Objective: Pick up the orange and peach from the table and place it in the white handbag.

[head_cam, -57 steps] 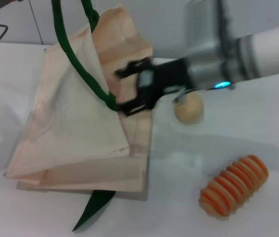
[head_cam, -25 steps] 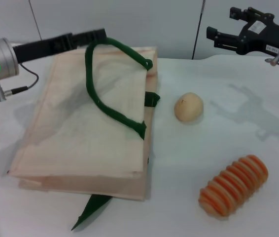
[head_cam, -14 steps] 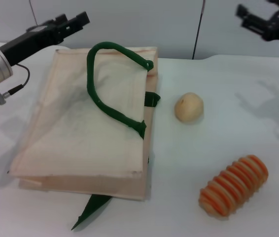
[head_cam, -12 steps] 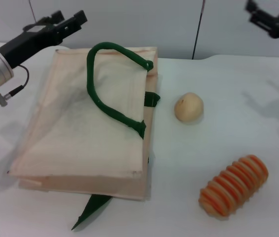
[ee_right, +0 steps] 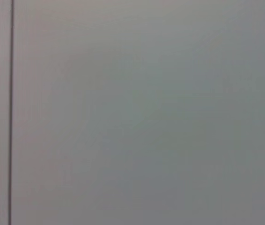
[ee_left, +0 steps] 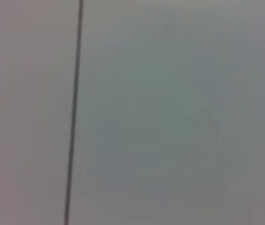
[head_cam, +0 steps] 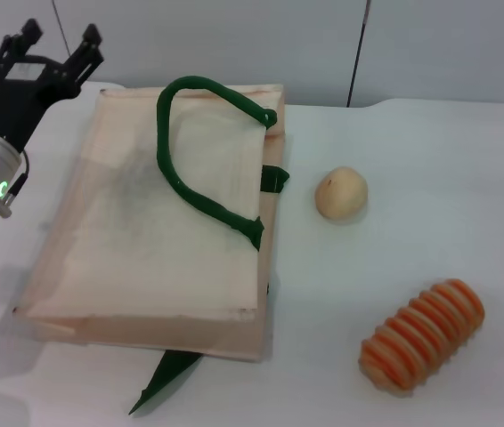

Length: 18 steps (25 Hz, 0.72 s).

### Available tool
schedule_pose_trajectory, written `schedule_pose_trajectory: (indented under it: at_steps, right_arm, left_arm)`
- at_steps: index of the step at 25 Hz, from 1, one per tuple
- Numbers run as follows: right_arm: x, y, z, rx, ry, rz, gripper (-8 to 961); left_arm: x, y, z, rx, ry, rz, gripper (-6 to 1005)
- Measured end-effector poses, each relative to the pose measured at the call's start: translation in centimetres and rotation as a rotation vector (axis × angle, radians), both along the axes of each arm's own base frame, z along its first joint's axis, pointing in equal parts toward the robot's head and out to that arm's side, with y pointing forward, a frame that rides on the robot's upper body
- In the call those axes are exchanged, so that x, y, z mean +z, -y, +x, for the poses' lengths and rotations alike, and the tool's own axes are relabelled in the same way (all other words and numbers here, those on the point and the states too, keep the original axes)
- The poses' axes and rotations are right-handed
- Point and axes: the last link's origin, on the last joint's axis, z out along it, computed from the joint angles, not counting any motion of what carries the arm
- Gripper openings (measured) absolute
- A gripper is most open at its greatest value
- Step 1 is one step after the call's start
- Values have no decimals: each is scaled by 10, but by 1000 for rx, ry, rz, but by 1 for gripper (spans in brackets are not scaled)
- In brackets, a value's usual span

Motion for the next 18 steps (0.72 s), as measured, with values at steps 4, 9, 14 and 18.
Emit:
schedule_pose_trajectory:
  at_steps: [4,9,14,18]
  right_arm:
    - [0,3,6,-16,-7,1,891]
    - [1,11,18,-56,-15,3,891]
    - [2,13,24,-78,-20,8,891]
    - [2,13,25,-84,-20,5,891]
  left_arm:
    - [0,2,-4,33,12,30,903]
    - [0,6,-6,32,30,32,903]
    - [1,11,-6,14,49,48,903]
    - [3,13,-6,10,54,58,903]
